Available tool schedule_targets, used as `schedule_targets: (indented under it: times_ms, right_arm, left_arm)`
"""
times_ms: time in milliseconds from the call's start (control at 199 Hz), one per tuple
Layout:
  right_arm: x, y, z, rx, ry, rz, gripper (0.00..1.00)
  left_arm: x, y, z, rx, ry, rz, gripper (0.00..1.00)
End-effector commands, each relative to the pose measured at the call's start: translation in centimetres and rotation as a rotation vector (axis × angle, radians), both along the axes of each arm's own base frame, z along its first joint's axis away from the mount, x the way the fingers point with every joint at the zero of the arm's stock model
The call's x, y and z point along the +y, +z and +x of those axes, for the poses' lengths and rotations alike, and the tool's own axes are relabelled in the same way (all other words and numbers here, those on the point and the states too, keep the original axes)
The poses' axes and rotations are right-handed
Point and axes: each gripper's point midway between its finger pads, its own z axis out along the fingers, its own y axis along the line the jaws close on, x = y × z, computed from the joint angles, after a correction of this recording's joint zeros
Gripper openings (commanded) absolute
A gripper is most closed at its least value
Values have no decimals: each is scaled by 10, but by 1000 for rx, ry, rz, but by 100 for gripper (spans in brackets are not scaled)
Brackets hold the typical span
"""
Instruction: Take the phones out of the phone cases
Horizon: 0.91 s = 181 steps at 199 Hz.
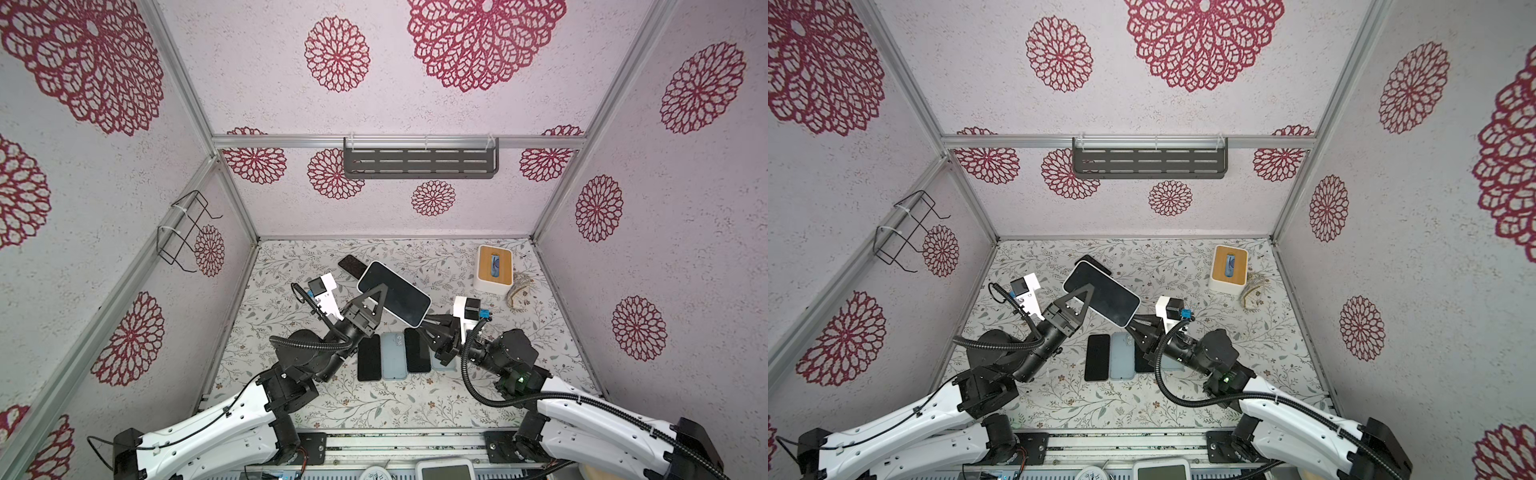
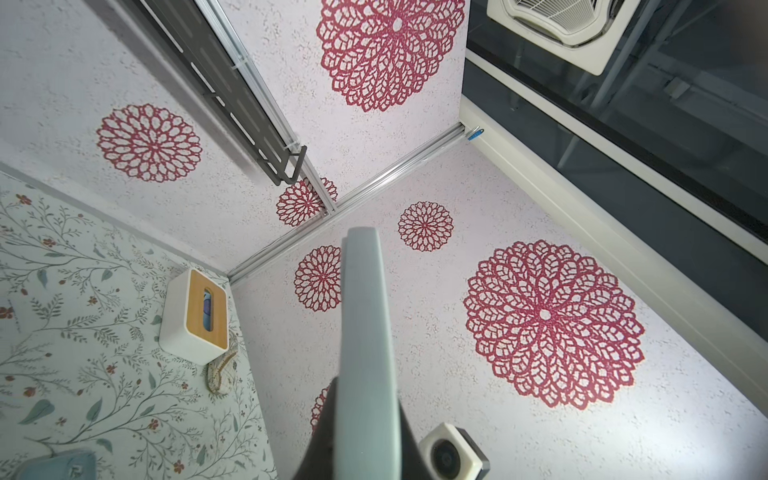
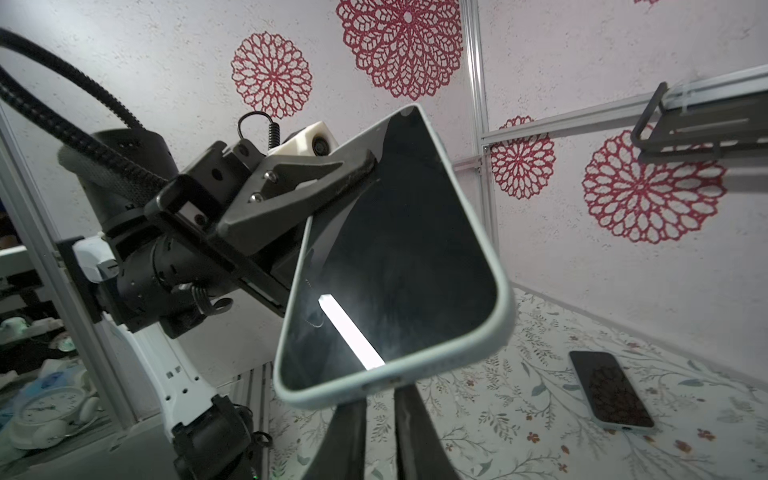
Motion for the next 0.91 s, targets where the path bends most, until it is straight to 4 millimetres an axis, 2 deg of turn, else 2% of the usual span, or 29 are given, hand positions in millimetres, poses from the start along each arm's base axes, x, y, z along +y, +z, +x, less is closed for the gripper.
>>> schedule_targets:
  times_ms: [0,141,216,302,478,689,906]
  right_arm:
    - [-12,12,-14,-47,28,73,32]
    - [-11,3,-23,4,103,117,48]
    - [-8,11,-31,9,173,158,56]
    - [-9,26,-38,8,229,221,60]
    - [-15,47,-42,15,258,294,62]
    - [-19,53,-37,39,256,330,62]
    - [-21,58,-36,42,273,356,53]
  left_arm:
    - [17,28,-7,-80,23,-66,0]
    - [14,38,-9,-141,0,-112,0]
    - [10,41,-9,-165,-11,-120,0]
    - [7,41,-8,-179,-17,-131,0]
    - [7,38,-9,-191,-18,-131,0]
    - [8,33,-10,-197,-26,-152,0]
    - [8,31,-11,-196,-32,-156,0]
